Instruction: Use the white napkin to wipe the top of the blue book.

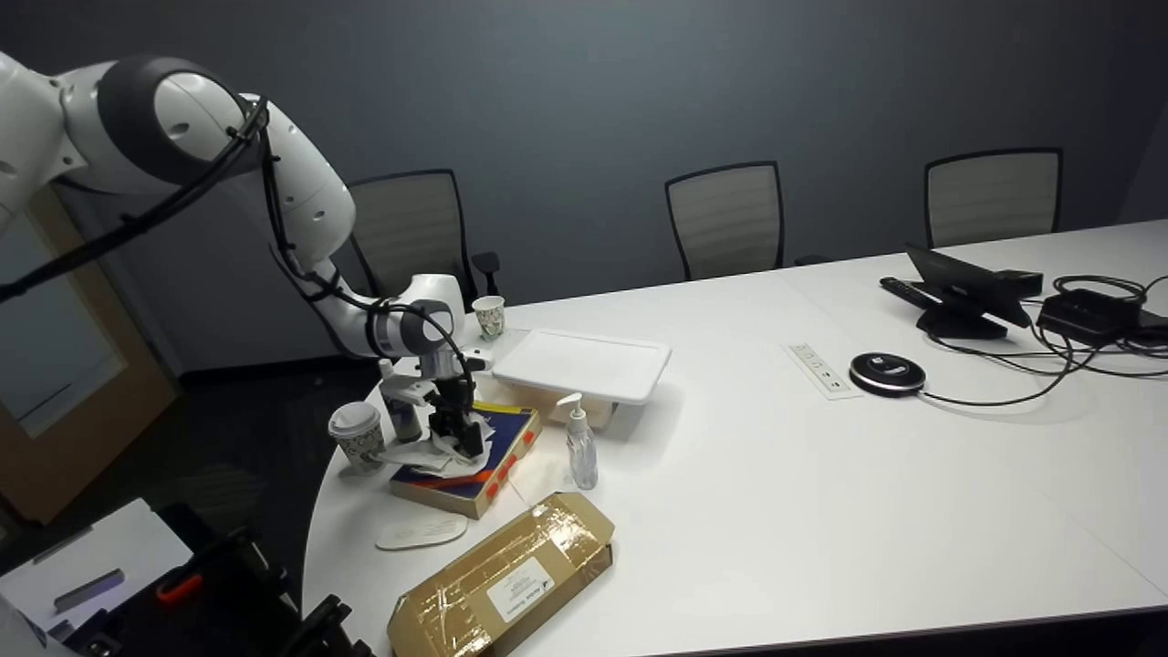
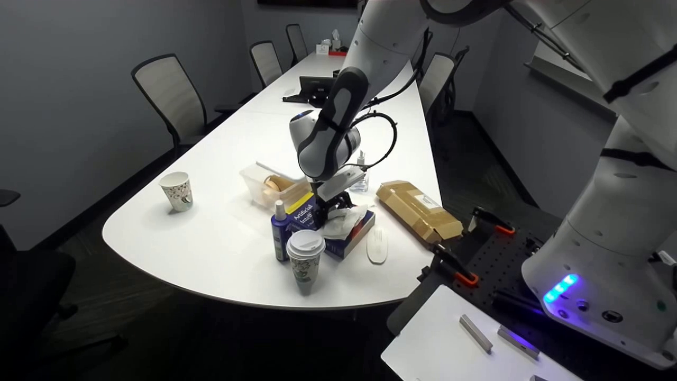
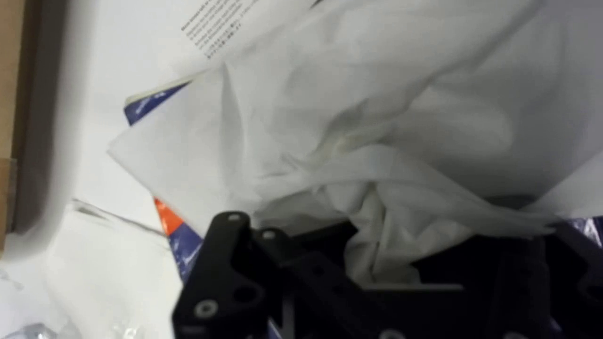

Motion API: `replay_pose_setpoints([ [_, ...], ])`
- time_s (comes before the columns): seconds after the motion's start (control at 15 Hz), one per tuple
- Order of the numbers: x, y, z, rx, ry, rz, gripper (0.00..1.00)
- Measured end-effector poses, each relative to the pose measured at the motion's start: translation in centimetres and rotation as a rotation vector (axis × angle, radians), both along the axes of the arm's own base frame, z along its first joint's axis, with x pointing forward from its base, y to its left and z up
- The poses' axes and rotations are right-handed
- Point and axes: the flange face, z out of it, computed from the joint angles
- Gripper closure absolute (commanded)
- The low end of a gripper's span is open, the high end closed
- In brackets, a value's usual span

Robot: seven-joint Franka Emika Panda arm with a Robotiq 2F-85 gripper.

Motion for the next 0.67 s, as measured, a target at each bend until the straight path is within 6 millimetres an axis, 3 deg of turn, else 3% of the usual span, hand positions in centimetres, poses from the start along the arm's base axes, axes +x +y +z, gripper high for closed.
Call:
replay_pose_setpoints([
  [0.67, 0.2, -2.8, 0.9, -0.211, -0.311, -0.029, 1.0],
])
